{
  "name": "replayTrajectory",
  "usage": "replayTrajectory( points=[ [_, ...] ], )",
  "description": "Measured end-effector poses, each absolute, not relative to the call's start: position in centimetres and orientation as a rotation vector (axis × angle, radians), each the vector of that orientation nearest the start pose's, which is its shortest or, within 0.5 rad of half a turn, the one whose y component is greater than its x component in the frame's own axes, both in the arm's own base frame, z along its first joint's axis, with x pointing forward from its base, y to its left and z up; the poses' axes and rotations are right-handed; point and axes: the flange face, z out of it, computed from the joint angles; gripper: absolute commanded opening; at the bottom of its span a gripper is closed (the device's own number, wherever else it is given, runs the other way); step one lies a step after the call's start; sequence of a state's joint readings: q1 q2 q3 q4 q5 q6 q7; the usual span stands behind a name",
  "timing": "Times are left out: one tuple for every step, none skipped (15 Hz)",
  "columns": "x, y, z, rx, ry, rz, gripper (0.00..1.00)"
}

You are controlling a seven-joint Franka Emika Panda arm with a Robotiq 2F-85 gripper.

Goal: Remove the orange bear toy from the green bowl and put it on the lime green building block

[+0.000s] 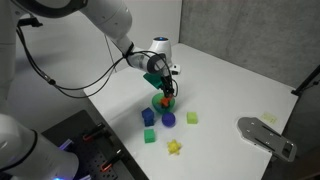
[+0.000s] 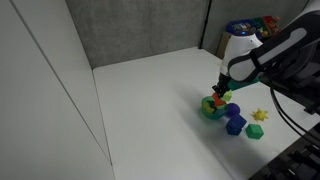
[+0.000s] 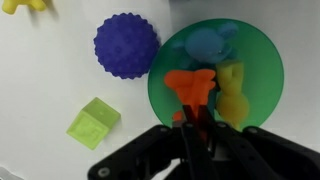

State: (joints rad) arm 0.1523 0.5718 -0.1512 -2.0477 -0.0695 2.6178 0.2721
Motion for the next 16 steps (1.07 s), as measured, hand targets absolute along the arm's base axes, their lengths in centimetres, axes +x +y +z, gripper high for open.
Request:
replayTrajectory(
  points=[
    [59.2, 0.3, 16.7, -3.234, 0.306, -0.042, 0.04],
    [59.3, 0.3, 17.6, -3.225, 0.31, -0.056, 0.04],
    [59.3, 0.2, 18.5, -3.217, 0.318, -0.072, 0.04],
    [59.4, -0.1, 19.3, -3.21, 0.328, -0.089, 0.04],
    [59.5, -0.5, 20.1, -3.205, 0.341, -0.108, 0.04],
    [59.7, -1.1, 20.9, -3.199, 0.358, -0.127, 0.04],
    [59.8, -1.7, 21.6, -3.195, 0.375, -0.143, 0.04],
    [59.9, -2.4, 22.1, -3.19, 0.394, -0.157, 0.04],
    [59.9, -3.2, 22.6, -3.187, 0.417, -0.169, 0.04],
    [60.0, -4.0, 22.9, -3.184, 0.439, -0.176, 0.04],
    [60.0, -4.9, 23.0, -3.182, 0.463, -0.181, 0.04],
    [59.9, -5.9, 23.0, -3.181, 0.488, -0.182, 0.04],
    [59.9, -6.8, 23.0, -3.181, 0.512, -0.184, 0.04],
    [59.8, -7.7, 22.9, -3.18, 0.534, -0.186, 0.04],
    [59.8, -8.5, 22.7, -3.179, 0.554, -0.189, 0.04],
    [59.8, -9.2, 22.5, -3.179, 0.57, -0.195, 0.04]
  ],
)
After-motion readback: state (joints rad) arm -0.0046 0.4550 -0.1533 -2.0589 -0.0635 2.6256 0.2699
